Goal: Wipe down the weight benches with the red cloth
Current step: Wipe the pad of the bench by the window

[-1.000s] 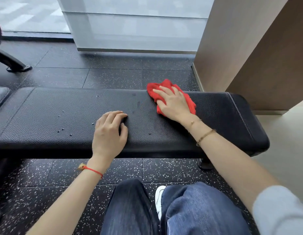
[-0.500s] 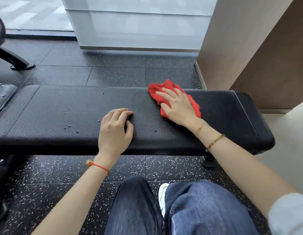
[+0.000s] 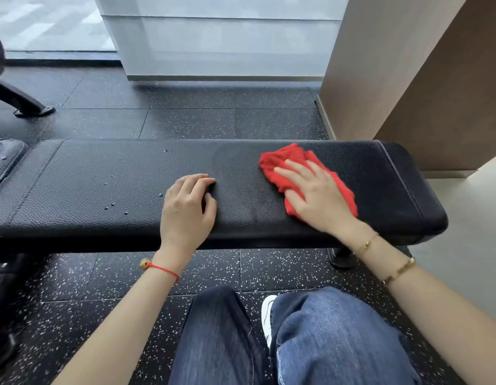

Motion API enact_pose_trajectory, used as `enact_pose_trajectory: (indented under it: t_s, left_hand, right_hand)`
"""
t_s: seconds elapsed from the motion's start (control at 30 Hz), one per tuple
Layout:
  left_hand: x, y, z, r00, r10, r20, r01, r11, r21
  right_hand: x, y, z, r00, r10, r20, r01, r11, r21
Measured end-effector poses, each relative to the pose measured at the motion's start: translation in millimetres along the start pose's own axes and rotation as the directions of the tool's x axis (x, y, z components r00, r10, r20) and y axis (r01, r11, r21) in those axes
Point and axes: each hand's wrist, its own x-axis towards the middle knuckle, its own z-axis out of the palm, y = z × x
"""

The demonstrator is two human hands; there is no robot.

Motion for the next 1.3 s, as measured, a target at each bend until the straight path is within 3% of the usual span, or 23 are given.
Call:
enact_pose_trajectory:
  t_s: [0.07, 0.13, 0.33, 0.4, 0.47, 0.57, 0.67, 0.87, 1.0, 1.1, 1.3]
  left_hand:
    - [0, 1, 1, 1.000, -0.003, -0.004, 0.003, 1.000, 0.005]
    - [0, 1, 2, 1.000, -0.002, -0.007, 0.002, 1.000, 0.007]
    - [0, 1, 2, 1.000, -0.005, -0.006, 0.005, 1.000, 0.006]
    - [0, 1, 1, 1.000, -0.002, -0.004, 0.002, 1.000, 0.006]
    - [0, 0, 2, 1.000, 0.000, -0.004, 0.000, 1.000, 0.010]
    - [-1, 2, 2, 1.000, -0.008, -0.003, 0.008, 1.000, 0.021]
    - [0, 3, 3, 1.000, -0.011, -0.008, 0.011, 1.000, 0.026]
    - [0, 1, 4, 1.000, -0.008, -0.016, 0.009, 1.000, 0.029]
    - [0, 2, 4, 1.000, -0.007, -0.014, 0.007, 1.000, 0.017]
    - [0, 0, 4, 1.000, -0.009, -0.011, 0.009, 1.000, 0.019]
    - [0, 0, 5, 1.000, -0.001, -0.015, 0.002, 0.999, 0.032]
  right_hand:
    - [17, 3, -1, 0.993, 0.114, -0.030, -0.115, 0.993, -0.013]
    - [28, -11, 4, 0.990, 0.139, -0.021, -0.140, 0.990, -0.007]
    - [-6, -43, 7, 0.973, -0.224, 0.060, 0.222, 0.974, 0.043]
    - [-20, -29, 1, 0.964, -0.259, 0.056, 0.256, 0.965, 0.065]
    - [-20, -8, -3, 0.978, -0.204, 0.034, 0.202, 0.977, 0.068]
    - [6, 16, -6, 1.000, -0.011, 0.007, 0.011, 1.000, 0.020]
    - [37, 10, -3, 0.995, 0.095, 0.011, -0.095, 0.995, 0.002]
    - [18, -48, 13, 0.983, -0.167, 0.075, 0.165, 0.986, 0.033]
    - [-20, -37, 6, 0.953, -0.296, 0.063, 0.292, 0.955, 0.059]
    - [-17, -7, -3, 0.974, -0.222, 0.036, 0.219, 0.973, 0.069]
    - [39, 17, -1, 0.991, 0.129, -0.029, -0.130, 0.992, -0.001]
